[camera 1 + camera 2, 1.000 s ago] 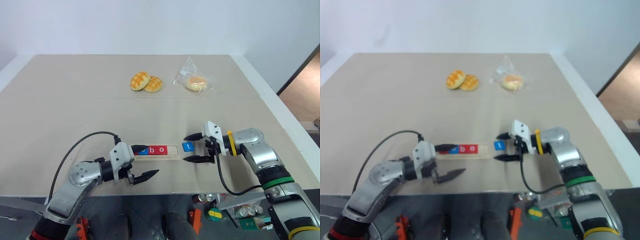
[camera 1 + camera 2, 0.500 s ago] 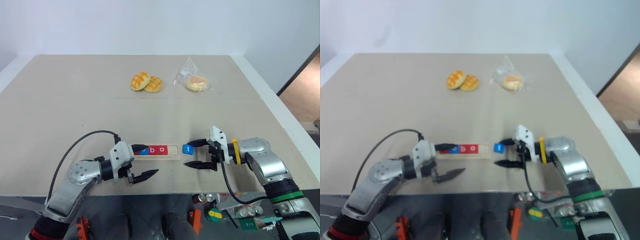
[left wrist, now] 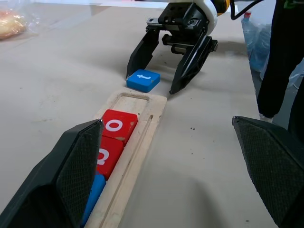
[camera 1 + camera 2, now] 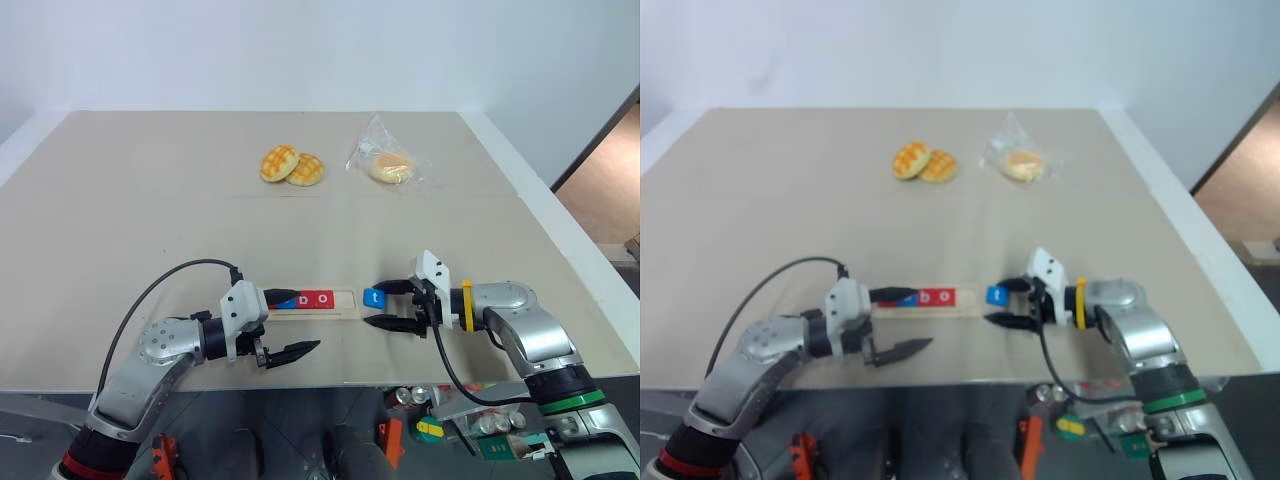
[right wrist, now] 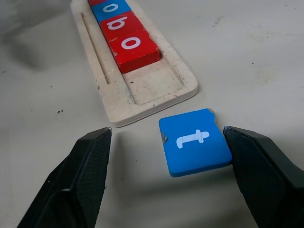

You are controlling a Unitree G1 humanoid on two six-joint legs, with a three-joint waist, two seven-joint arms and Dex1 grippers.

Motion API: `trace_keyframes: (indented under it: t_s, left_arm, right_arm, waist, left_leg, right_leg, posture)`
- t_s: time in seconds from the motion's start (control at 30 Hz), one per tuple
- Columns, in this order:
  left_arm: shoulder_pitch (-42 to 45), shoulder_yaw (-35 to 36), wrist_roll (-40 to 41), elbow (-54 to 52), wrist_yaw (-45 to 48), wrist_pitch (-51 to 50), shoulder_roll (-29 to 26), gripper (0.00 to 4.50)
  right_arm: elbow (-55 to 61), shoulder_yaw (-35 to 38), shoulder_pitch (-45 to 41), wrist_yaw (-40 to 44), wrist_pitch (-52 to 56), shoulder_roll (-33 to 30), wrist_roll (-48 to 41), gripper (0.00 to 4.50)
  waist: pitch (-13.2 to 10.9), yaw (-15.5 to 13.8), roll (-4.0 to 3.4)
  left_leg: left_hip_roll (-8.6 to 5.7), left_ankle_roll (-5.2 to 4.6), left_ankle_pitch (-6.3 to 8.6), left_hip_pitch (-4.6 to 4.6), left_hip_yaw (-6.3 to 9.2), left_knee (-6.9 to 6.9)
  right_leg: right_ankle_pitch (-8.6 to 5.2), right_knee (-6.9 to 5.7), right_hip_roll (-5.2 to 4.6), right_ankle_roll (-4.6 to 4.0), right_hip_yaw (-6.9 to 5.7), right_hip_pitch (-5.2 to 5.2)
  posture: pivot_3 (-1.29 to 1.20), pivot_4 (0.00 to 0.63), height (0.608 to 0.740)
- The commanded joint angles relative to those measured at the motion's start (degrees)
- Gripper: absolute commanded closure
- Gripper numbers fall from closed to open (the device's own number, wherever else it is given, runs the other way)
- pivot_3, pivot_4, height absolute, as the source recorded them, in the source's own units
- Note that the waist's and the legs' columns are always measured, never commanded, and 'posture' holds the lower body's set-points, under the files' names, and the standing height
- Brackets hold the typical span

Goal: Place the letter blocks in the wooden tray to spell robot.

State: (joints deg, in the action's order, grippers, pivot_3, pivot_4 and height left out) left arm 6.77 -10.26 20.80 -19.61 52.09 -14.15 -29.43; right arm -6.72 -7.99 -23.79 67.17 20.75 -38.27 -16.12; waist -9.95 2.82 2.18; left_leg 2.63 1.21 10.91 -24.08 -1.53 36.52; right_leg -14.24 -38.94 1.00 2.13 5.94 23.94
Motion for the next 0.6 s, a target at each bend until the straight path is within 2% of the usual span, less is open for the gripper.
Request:
trace_keyframes:
  t_s: [0.03,0.2,0.23,0.27,0.47,0.6]
  left_arm:
    - [0.94,0.54,0.07,-0.97,-0.06,0.45,-0.13,0.00]
    - [1.16,0.55,-0.57,-0.15,-0.38,0.92,0.01,0.00]
    - [1.22,0.51,-0.65,-0.07,-0.41,0.95,0.04,0.00]
    - [1.24,0.46,-0.73,0.00,-0.41,0.98,0.07,0.00]
    - [1.39,0.32,-0.94,0.52,-0.37,1.21,0.11,0.00]
    - [1.54,0.18,-1.10,0.75,-0.39,1.27,0.16,0.00]
  right_arm:
    - [1.68,0.85,1.78,-1.47,1.06,-0.10,0.00,0.85]
    - [2.88,1.54,2.80,-3.38,2.00,0.00,-0.09,0.85]
    - [2.96,1.80,2.96,-3.84,2.26,-0.12,-0.05,1.18]
    - [3.11,2.09,3.15,-4.10,2.56,-0.24,-0.17,1.18]
    - [4.47,3.30,4.20,-5.82,3.95,-0.46,-0.59,3.26]
    - [6.46,4.30,5.76,-7.37,4.83,-0.56,-1.04,3.26]
  waist:
    - [0.00,-0.01,0.00]
    - [0.00,-0.03,0.01]
    - [0.00,-0.05,0.00]
    - [0.00,-0.06,0.00]
    - [0.00,-0.07,0.00]
    - [0.00,-0.13,0.01]
  left_leg:
    - [0.00,0.00,0.00,0.01,0.01,0.00]
    - [0.00,0.01,-0.01,0.04,0.00,0.01]
    - [0.00,0.01,-0.01,0.04,0.00,0.01]
    - [0.00,0.01,-0.01,0.04,0.01,0.01]
    - [-0.02,0.01,0.00,0.02,0.02,0.00]
    - [-0.02,0.01,0.00,0.01,0.04,-0.02]
  right_leg:
    - [0.00,0.00,0.00,0.00,-0.01,-0.01]
    - [0.00,0.00,0.00,0.00,0.00,-0.05]
    - [0.00,0.00,0.00,0.00,0.00,-0.05]
    - [0.00,0.00,0.00,0.00,-0.01,-0.05]
    - [-0.03,0.00,-0.01,0.02,0.00,-0.05]
    - [-0.04,0.00,-0.01,0.03,-0.02,-0.05]
  posture:
    - [0.00,0.150,0.740]
    - [0.00,0.150,0.740]
    - [0.00,0.150,0.740]
    - [0.00,0.150,0.740]
    - [0.00,0.150,0.740]
    - [0.00,0.150,0.740]
